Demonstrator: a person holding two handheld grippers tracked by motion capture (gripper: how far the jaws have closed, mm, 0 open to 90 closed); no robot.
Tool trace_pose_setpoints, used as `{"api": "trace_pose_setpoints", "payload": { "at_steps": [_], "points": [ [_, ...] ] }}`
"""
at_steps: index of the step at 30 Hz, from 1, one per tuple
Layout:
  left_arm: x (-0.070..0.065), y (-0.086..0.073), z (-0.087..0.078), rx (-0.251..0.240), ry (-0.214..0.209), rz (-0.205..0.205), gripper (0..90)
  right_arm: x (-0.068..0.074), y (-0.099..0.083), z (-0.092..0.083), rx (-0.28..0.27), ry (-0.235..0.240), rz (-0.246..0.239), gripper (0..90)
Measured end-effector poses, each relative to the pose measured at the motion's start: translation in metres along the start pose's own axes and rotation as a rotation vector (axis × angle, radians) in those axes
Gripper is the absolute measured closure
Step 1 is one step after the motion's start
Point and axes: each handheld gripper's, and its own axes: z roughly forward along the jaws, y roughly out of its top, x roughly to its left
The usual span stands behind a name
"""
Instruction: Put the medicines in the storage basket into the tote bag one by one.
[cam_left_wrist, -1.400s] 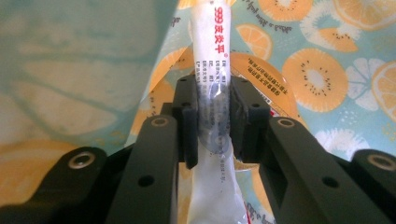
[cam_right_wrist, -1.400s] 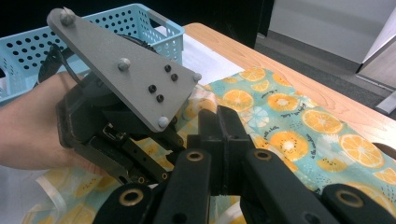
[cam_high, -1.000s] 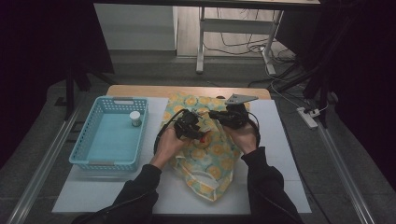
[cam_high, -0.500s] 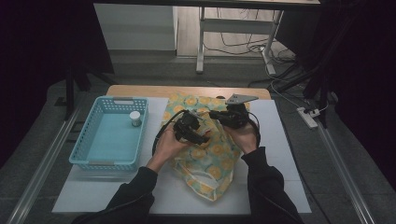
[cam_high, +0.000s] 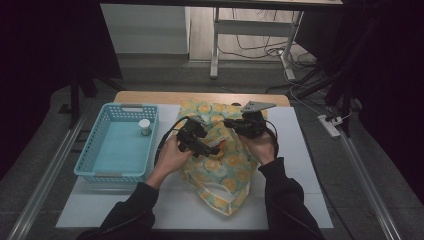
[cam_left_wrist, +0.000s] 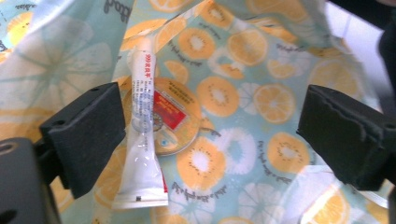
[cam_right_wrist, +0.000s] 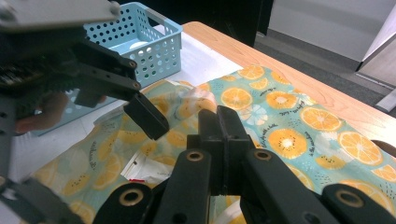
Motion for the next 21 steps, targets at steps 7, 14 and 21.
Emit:
{"api": "trace_pose_setpoints", "payload": {
  "at_steps": [7,14,21],
  "points": [
    [0.001,-0.006,-0.011,0.008,-0.008,0.021,0.6,0.001,0.0,0.0,0.002,0.002,-0.003,90.0],
    [0.004,-0.011,-0.024,-0.007,0.014,0.041,0.0,0.001,0.0,0.0,0.003,0.004,-0.004,89.9],
    [0.011,-0.017,-0.039,-0.029,0.031,0.018,0.0,0.002,0.0,0.0,-0.001,0.007,-0.003,90.0]
  ]
}}
